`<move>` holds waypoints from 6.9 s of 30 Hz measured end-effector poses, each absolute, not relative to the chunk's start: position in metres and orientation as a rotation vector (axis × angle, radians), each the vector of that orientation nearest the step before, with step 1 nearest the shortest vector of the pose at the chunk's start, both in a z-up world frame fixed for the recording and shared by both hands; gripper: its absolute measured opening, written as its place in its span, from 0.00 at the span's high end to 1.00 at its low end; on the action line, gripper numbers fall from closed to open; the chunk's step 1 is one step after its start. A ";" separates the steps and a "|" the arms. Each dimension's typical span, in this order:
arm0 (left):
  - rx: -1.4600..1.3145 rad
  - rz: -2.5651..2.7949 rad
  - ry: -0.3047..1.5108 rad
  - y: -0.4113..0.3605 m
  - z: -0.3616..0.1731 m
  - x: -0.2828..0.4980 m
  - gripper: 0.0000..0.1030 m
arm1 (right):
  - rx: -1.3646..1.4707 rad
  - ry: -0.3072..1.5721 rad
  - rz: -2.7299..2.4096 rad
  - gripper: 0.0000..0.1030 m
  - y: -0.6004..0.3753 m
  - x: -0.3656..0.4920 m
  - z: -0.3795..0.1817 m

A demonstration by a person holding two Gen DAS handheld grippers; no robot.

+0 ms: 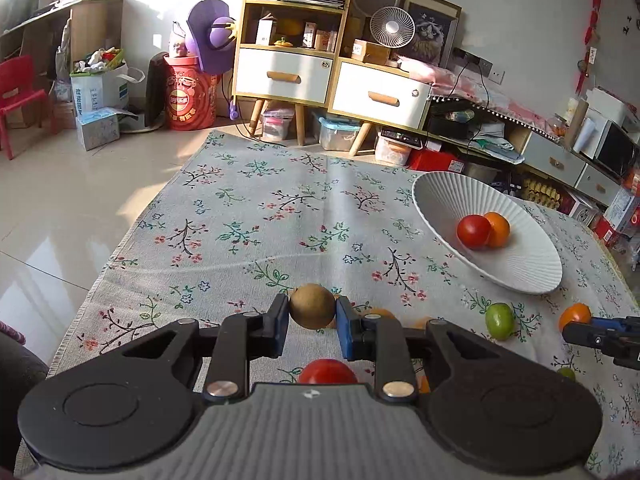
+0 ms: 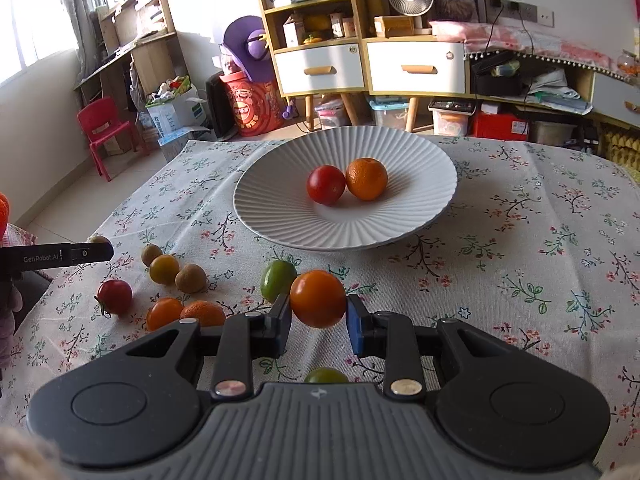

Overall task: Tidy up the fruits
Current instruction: 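Release the kiwi from the left tool into the bowl while the right tool releases the tangerine, then lift both open tools out of the white bowl, then grasp the green lime with the left tool while the right tool grasps a green tomato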

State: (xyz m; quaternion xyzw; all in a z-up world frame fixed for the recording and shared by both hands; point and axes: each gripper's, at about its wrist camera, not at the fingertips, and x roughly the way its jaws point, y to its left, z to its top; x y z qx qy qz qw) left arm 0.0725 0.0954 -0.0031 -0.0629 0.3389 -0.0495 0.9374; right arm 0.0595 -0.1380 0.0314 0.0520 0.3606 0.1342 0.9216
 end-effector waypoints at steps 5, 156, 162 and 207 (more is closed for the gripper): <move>-0.124 -0.149 0.686 0.075 0.004 0.078 0.83 | 0.123 0.728 0.260 0.74 -0.144 0.064 0.034; 0.118 -0.426 0.778 -0.014 -0.060 0.004 0.07 | -0.156 0.781 0.343 0.00 -0.141 0.011 -0.015; 0.159 -0.455 0.774 -0.020 -0.059 0.000 0.12 | -0.156 0.777 0.347 0.00 -0.142 0.012 -0.015; 0.076 -0.493 0.792 -0.018 -0.049 0.000 0.73 | -0.152 0.741 0.438 0.66 -0.125 0.020 -0.001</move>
